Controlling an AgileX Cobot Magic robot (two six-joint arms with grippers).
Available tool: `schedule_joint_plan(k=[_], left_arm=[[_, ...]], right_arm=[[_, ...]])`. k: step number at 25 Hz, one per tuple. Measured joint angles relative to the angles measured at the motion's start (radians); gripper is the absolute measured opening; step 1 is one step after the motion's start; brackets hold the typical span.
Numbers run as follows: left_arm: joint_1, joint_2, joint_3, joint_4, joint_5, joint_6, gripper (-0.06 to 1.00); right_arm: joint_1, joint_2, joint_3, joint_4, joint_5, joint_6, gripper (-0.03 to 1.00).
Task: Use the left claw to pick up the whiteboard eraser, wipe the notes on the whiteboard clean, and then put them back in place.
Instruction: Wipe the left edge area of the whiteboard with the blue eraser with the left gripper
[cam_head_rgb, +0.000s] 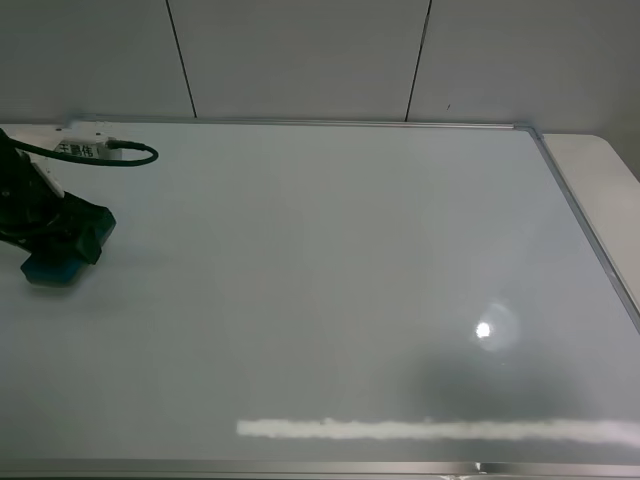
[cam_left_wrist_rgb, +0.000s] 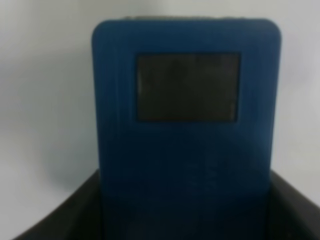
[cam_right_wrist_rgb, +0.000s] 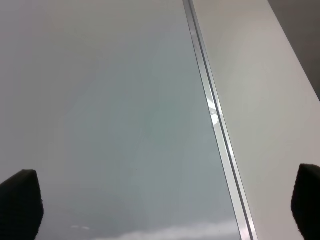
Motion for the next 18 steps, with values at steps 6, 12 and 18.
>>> schedule_joint_plan(k=[6,12,18], left_arm=[[0.001,-0.002,0.110,-0.024,-0.161,-0.007,0.55],[-0.033,-0.002,0.121,-0.041,-0.254,-0.009,0.55],[-0.045,0.000,0.121,-0.042,-0.302,-0.012,0.55]], right_arm=[[0.000,0.000,0.000,0.000,0.000,0.000,0.99],[0.000,0.000,0.000,0.000,0.000,0.000,0.99],[0.000,0.000,0.000,0.000,0.000,0.000,0.99]])
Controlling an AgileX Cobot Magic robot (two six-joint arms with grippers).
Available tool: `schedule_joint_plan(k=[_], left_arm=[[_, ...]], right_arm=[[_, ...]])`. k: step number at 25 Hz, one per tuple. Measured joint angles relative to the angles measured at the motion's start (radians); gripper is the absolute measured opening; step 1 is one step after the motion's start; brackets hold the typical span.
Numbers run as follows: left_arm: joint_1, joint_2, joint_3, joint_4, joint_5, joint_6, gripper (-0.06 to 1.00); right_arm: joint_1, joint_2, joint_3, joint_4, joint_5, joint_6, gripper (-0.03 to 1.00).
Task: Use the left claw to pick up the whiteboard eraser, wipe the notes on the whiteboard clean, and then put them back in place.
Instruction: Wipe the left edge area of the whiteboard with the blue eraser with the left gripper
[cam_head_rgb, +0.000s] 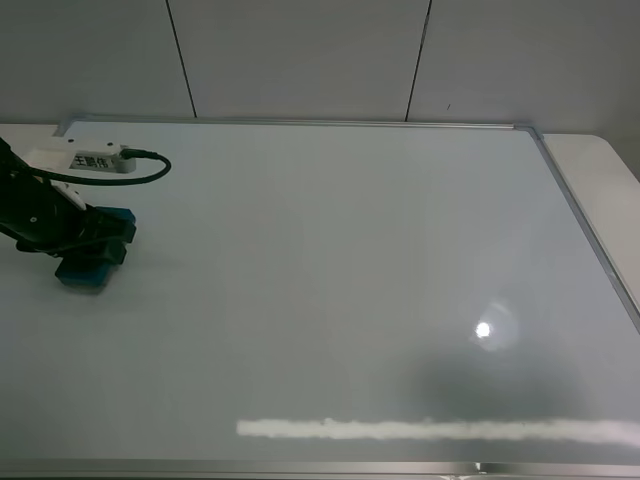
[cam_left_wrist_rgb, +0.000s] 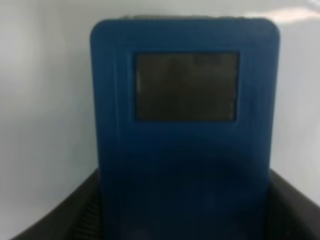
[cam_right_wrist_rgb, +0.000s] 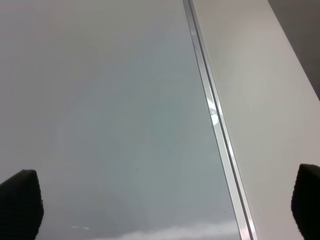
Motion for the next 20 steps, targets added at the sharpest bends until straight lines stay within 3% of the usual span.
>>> schedule_joint_plan(k=[20], left_arm=[[-0.022,0.044,0.000,0.000,-0.009,0.000,0.55]], right_arm=[[0.000,0.000,0.000,0.000,0.000,0.000,0.99]])
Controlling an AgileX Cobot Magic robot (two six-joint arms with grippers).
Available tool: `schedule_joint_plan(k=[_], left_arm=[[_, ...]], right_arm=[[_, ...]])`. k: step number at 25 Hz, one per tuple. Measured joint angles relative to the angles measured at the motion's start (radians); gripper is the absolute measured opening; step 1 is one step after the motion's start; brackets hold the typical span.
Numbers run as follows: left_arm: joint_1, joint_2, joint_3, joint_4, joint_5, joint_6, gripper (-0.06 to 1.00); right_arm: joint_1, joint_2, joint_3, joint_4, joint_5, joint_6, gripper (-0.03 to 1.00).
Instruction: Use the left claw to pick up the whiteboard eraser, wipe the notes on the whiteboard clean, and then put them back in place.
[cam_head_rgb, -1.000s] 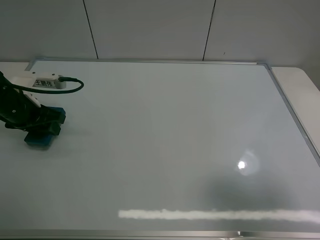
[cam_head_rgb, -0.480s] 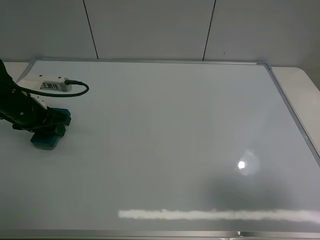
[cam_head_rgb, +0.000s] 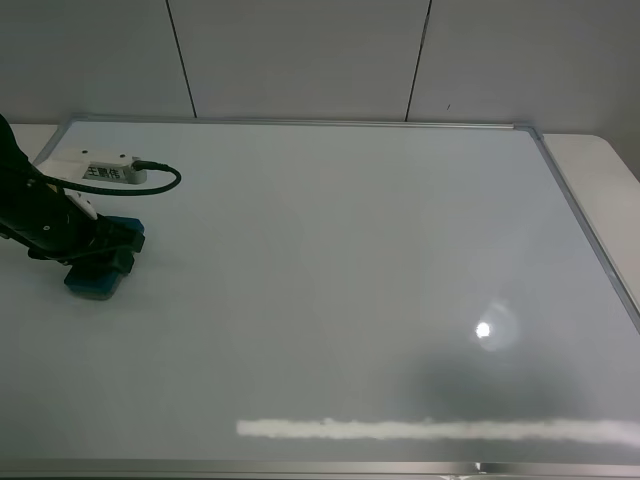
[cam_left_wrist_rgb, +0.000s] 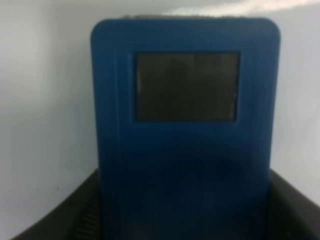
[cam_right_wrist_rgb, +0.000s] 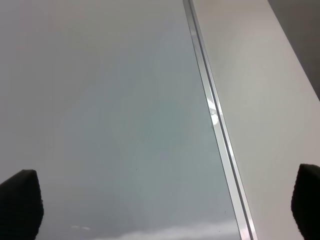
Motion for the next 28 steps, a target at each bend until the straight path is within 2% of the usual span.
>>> schedule_joint_plan(k=[2,3,5,8,21,28], left_arm=[[0.000,0.000,0.000,0.003,-0.002,0.000,0.56],[0.000,0.000,0.000,0.007,-0.003,0.000,0.61],[0.000,0.000,0.000,0.019,-0.018,0.001,0.85],[0.000,0.000,0.000,0.025,-0.030,0.001,0.97],[0.000,-0.009,0.000,0.029,-0.028,0.001,0.99],[0.008,-0.214,0.000,0.034,0.009,0.001,0.99]], right_arm=[[0.000,0.000,0.000,0.000,0.000,0.000,0.99],[0.000,0.000,0.000,0.000,0.000,0.000,0.99],[0.000,0.000,0.000,0.000,0.000,0.000,0.99],[0.000,0.000,0.000,0.000,0.000,0.000,0.99],[0.000,0.000,0.000,0.000,0.000,0.000,0.99],[0.000,0.000,0.000,0.000,0.000,0.000,0.99]])
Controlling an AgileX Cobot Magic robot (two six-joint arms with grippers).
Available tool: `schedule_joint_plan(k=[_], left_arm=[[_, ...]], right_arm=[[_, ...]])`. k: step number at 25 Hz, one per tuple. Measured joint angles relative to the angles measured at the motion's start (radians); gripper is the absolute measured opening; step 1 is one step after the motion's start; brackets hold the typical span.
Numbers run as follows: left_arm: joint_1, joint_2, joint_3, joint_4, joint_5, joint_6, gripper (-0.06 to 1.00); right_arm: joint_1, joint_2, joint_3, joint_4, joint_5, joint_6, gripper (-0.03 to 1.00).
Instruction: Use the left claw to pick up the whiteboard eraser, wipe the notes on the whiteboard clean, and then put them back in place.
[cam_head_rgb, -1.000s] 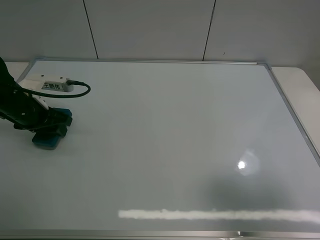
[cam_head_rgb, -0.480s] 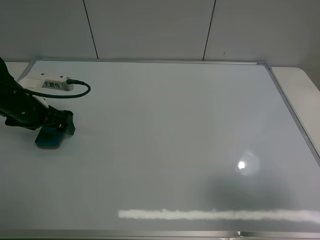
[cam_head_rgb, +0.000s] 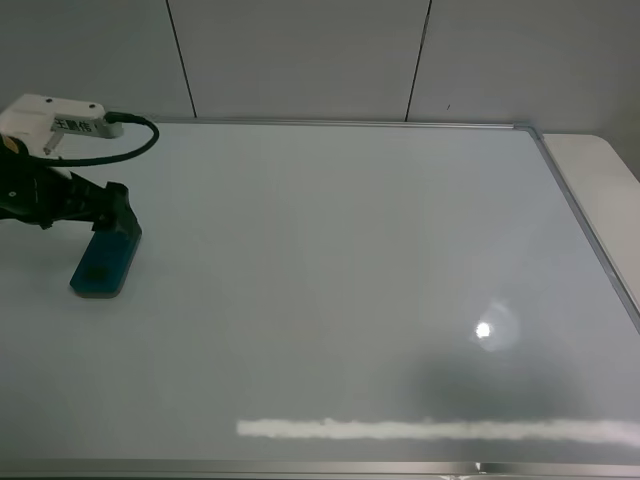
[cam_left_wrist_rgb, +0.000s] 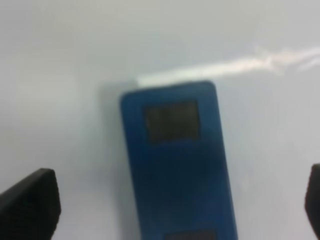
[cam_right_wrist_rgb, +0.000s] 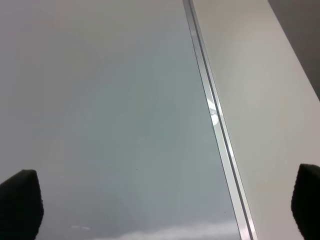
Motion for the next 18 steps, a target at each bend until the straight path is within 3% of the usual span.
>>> schedule_joint_plan(k=[18], left_arm=[[0.001,-0.841,0.001,0.073,0.501,0.002,0.99]], right_arm=[[0.000,0.000,0.000,0.000,0.000,0.000,0.99]])
